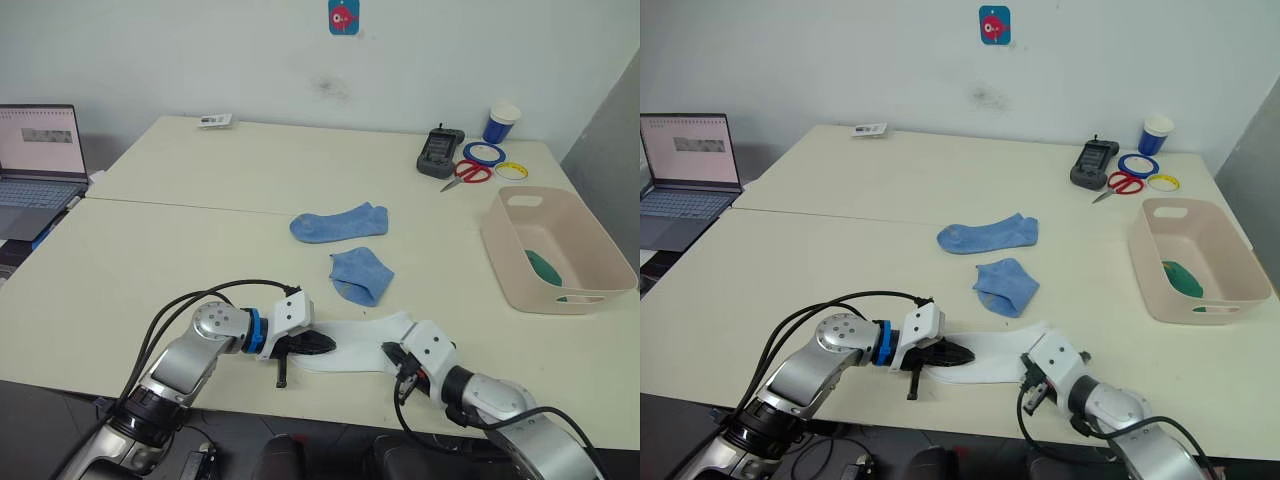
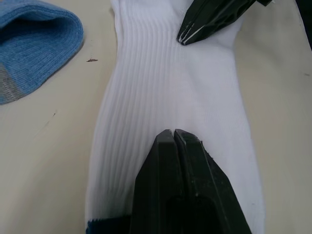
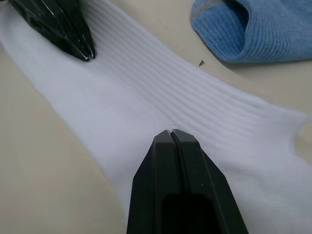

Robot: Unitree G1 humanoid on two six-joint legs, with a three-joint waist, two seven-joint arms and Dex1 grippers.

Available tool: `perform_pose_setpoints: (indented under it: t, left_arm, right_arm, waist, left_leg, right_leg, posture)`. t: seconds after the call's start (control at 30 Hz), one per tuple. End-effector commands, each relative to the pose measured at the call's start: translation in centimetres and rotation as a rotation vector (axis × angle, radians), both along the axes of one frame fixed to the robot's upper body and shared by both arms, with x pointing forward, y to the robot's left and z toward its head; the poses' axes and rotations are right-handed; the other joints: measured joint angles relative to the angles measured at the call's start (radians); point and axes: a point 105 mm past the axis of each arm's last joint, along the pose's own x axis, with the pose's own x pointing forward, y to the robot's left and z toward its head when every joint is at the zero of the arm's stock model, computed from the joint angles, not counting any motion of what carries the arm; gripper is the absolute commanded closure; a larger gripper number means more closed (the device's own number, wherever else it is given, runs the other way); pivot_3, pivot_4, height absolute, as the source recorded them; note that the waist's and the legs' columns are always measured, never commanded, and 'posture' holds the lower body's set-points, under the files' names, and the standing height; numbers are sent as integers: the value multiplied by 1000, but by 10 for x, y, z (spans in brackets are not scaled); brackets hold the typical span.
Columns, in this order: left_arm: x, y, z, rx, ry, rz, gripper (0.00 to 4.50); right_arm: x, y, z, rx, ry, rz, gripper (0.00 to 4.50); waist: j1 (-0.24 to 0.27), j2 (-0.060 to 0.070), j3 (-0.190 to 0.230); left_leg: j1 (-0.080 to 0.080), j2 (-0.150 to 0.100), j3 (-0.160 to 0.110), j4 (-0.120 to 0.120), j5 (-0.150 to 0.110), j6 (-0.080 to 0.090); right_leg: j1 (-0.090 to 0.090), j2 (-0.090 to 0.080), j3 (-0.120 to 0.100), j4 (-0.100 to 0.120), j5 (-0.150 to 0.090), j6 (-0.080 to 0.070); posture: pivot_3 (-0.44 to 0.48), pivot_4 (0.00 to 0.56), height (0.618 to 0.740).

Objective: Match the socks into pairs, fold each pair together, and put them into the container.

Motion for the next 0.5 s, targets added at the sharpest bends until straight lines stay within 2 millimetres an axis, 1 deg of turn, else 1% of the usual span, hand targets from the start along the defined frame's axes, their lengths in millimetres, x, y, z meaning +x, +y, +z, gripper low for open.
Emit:
perform_pose_setpoints:
  t: [0.03,0.07,0.13,0.23,0.3,0.37,0.5]
  left_arm:
    - [2,9,-8,50,30,36,4464]
    - [4,7,-4,32,22,36,4464]
    - [8,-4,16,-54,-14,15,4464]
    - [5,-17,46,-174,12,-23,4464]
    - [1,-20,53,-169,25,-67,4464]
    - [3,-21,48,-140,27,-68,4464]
    - [6,-19,17,-54,55,-45,4464]
  right_arm:
    - [-5,-24,2,-30,19,-73,4500]
    - [-6,-26,7,-20,7,-79,4500]
    - [-8,-23,21,30,-22,-81,4500]
    - [-13,-16,38,96,-53,-71,4500]
    - [-14,-17,46,134,-74,-97,4500]
    - [-13,-20,49,148,-74,-122,4500]
    - [-4,-31,49,182,-83,-215,4500]
  waist:
    - [0,0,0]
    - [0,0,0]
    - [0,0,0]
    - [-1,0,1]
    - [-1,-1,1]
    - [-1,-1,1]
    - [-2,-1,1]
  left_leg:
    - [0,0,0,0,0,0]
    - [1,0,0,0,0,0]
    - [1,0,0,0,0,0]
    - [0,0,0,0,0,0]
    - [-1,0,-1,0,0,0]
    - [-2,0,-1,0,0,0]
    - [-1,0,-1,0,0,0]
  right_leg:
    - [0,0,0,0,0,0]
    - [1,0,0,0,0,0]
    - [1,0,0,0,0,0]
    - [0,0,0,0,0,0]
    - [-1,1,-1,0,0,0]
    - [-1,2,-1,0,0,0]
    - [-1,2,0,0,0,0]
  posture:
    - [0,150,725]
    - [0,150,725]
    - [0,150,725]
    - [0,150,725]
    - [0,150,725]
    - [0,150,725]
    - [0,150,725]
